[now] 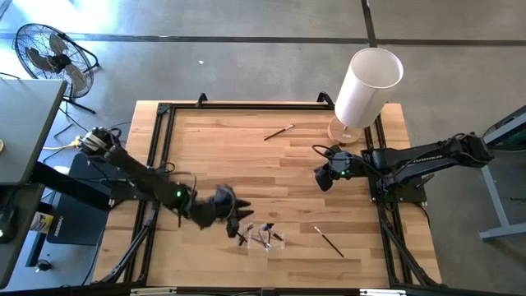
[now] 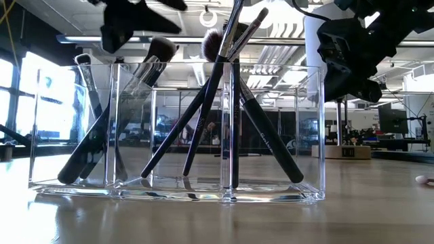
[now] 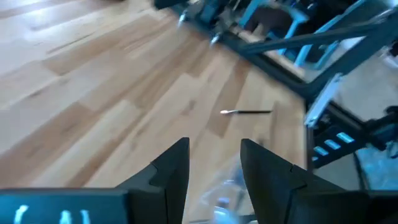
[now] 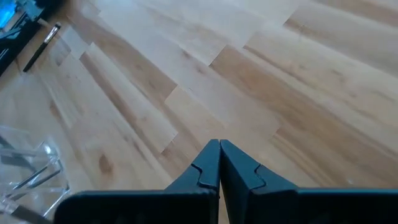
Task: Put items in baskets/containers
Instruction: Put the black eyeshadow brush into the transparent organizer
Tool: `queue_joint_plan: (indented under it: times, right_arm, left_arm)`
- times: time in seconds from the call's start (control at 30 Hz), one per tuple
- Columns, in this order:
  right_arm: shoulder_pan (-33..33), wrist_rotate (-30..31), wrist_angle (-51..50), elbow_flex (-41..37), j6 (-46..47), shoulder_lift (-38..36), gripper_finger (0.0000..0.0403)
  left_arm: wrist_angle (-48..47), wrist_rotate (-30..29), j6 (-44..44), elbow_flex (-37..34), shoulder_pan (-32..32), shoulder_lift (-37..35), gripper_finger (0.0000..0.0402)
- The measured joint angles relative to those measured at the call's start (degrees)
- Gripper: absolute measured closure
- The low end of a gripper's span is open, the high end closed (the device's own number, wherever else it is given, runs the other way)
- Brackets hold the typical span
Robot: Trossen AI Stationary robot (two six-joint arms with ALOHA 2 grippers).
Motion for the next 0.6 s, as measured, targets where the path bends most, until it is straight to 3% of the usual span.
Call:
queue_joint_plan:
  times: [0.17, 0.47, 0.6]
  right_arm:
    - [0.0, 2.6, 0.0, 0.0, -1.9, 0.0, 0.04]
    - [0.0, 0.5, -0.2, 0.0, -4.4, 0.0, 0.0401]
    - [0.0, 0.5, -0.2, 0.0, -10.6, 0.0, 0.0399]
  left_arm:
    - [-4.3, 8.1, 1.7, 0.0, 8.3, -2.3, 0.026]
    - [-12.1, 20.3, 4.9, 0.0, 21.7, -2.6, 0.0261]
    - [-18.8, 25.2, 5.0, 0.0, 26.1, -2.6, 0.0287]
